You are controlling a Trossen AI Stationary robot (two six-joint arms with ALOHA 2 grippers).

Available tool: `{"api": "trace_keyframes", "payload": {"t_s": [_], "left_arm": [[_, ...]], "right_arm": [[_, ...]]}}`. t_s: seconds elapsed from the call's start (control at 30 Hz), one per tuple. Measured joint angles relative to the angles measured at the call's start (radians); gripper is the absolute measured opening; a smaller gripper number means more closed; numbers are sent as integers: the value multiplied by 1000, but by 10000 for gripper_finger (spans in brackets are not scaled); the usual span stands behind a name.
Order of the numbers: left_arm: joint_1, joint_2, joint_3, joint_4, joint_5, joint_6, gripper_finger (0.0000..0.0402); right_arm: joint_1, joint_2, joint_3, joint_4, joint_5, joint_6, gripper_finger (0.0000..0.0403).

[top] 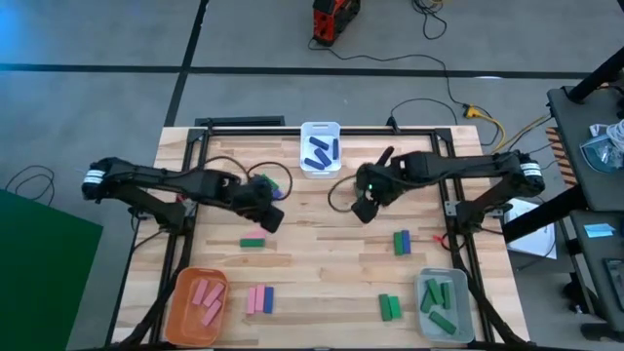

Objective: Sort blocks
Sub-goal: Put the blue block into the white bin

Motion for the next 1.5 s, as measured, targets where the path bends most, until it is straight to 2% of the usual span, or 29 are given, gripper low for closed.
{"api": "trace_keyframes", "payload": {"t_s": [0.17, 0.5, 0.8, 0.93, 1.27, 1.5], "left_arm": [[79, 85, 0, -17, 62, 40, 142], [206, 197, 0, -53, 64, 217, 144], [296, 290, 0, -35, 34, 414, 197], [313, 338, 0, 8, 12, 494, 207], [329, 428, 0, 33, 34, 514, 201], [331, 442, -31, 96, 86, 515, 201]], "right_arm": [[-78, -38, 0, 1, -19, -64, 238], [-177, -64, 0, 8, -22, -151, 238], [-199, -64, 0, 8, -22, -203, 238], [-208, -64, 0, 8, -22, -216, 238], [-244, -67, 0, -8, -22, -262, 238], [-255, -67, 0, -8, -22, -271, 238]]}}
